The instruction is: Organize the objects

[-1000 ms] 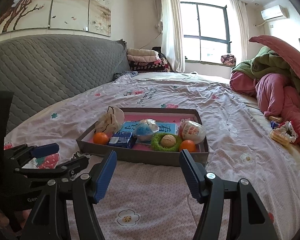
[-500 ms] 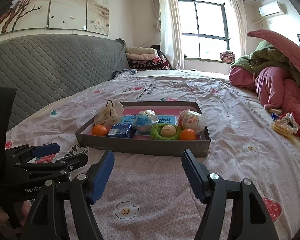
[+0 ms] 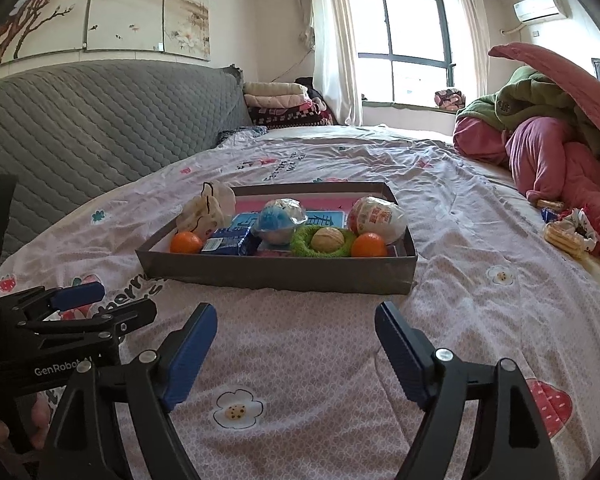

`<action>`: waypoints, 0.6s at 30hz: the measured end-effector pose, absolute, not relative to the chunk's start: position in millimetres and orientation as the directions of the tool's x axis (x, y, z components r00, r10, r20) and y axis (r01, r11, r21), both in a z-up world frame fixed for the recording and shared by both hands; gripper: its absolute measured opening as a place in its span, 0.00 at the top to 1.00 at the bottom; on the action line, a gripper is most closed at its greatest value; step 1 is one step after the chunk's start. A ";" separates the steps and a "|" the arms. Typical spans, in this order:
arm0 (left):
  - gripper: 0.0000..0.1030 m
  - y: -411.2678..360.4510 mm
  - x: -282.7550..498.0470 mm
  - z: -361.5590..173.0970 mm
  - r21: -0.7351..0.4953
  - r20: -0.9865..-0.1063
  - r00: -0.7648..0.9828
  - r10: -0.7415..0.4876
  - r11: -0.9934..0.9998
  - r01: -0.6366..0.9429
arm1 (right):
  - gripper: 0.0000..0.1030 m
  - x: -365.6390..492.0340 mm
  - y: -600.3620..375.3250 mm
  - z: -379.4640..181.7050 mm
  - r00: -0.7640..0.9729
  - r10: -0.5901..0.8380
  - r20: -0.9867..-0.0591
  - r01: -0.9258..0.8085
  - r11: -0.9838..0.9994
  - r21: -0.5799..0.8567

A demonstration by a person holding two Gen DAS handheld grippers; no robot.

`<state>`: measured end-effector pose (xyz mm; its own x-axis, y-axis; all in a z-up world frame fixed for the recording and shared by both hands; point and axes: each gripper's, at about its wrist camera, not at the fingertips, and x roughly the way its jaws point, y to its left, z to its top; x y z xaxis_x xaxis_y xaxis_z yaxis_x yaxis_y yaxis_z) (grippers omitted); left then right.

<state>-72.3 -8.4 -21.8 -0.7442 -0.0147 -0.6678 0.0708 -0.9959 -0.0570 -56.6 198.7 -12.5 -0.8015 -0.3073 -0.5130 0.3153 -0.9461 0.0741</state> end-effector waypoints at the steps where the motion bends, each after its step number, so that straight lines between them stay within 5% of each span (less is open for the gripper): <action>1: 0.24 -8.6 -71.8 -22.0 -0.056 -0.666 -0.746 -0.017 -0.996 0.073 | 0.22 -56.1 198.5 -12.8 -0.802 -0.307 -0.513 0.316 -0.946 0.073; 18: 0.24 -9.8 -70.9 -32.3 -0.052 -0.696 -0.718 -0.030 -0.994 0.092 | 0.22 -53.4 195.9 -20.4 -0.790 -0.302 -0.533 0.322 -0.945 0.059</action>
<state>-70.9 -9.8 -32.3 -0.7178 -0.0305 -0.6956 0.0923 -0.9944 -0.0517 -53.4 195.9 -20.4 -0.7901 -0.3022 -0.5333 0.3219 -0.9450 0.0587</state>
